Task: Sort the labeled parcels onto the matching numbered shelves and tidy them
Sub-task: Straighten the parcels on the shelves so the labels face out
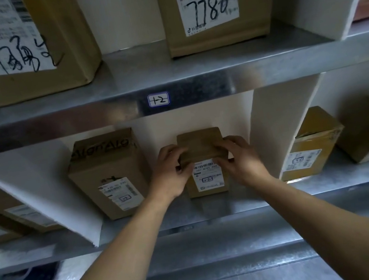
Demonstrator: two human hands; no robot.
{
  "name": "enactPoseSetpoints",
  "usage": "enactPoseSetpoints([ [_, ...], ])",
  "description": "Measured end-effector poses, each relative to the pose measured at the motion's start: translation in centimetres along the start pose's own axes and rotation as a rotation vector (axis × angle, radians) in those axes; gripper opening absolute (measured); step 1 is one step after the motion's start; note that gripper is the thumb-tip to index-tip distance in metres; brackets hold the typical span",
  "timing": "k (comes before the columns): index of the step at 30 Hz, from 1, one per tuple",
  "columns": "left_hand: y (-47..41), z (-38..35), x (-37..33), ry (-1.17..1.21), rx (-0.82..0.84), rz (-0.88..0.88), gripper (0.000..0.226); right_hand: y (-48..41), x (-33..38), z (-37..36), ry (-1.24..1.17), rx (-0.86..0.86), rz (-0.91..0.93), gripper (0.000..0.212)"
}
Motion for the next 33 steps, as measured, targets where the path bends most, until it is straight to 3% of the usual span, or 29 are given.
enactPoseSetpoints([
  [12,-0.2,-2.7,-2.0,-0.065,-0.020,-0.067,0.043,0.7,-2.3,1.6,-0.005,-0.054,0.011,0.041],
  [18,-0.2,-2.4,-2.5,-0.283,-0.037,-0.118,0.044,0.8,-2.2,1.4,0.049,-0.057,0.063,0.038],
  [22,-0.1,-2.6,-2.9,-0.329,-0.016,-0.105,0.046,0.4,-2.4,1.4,0.139,-0.036,0.127,0.034],
  [29,0.0,-1.8,-3.0,-0.331,0.008,-0.104,0.044,0.3,-0.4,2.4,0.158,0.047,0.076,0.039],
  [33,1.3,-0.6,-3.8,-0.348,-0.081,-0.086,0.047,1.2,1.1,2.8,0.204,-0.045,0.094,0.037],
])
Point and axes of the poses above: each hand's wrist, its own y-axis away from the middle knuckle, its own z-axis out of the back of the hand, x = y × z, the point moved 1 cm from there along -y, towards the middle knuckle, and after that the axes turned 3 degrees about x, right-handed, at the moved point
